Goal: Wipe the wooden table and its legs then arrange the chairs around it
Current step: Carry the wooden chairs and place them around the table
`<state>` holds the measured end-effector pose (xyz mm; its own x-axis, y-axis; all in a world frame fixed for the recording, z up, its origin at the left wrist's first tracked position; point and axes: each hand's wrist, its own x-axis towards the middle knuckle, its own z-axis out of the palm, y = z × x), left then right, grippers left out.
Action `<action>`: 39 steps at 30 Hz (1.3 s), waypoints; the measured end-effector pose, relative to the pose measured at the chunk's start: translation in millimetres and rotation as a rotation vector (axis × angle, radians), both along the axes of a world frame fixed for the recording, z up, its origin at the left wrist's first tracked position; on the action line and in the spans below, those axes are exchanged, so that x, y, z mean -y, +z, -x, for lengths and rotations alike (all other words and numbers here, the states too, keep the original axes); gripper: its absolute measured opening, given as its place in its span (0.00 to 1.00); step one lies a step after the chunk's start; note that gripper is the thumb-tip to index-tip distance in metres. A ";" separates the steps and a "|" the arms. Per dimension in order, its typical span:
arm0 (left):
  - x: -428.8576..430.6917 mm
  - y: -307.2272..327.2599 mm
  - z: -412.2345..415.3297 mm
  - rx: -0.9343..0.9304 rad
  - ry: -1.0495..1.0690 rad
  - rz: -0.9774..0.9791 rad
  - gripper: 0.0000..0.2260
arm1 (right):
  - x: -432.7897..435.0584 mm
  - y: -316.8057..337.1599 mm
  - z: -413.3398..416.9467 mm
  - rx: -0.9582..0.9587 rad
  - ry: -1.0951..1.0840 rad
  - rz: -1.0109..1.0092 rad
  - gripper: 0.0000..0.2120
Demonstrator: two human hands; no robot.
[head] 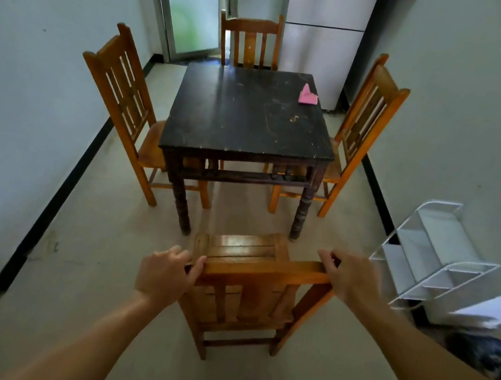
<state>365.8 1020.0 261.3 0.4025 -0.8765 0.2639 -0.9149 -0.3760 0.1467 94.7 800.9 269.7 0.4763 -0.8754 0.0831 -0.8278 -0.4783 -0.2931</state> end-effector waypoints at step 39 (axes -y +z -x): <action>192.0 -14.8 8.6 0.199 0.176 -0.027 0.22 | 240.0 -31.4 -13.0 0.186 0.641 0.442 0.22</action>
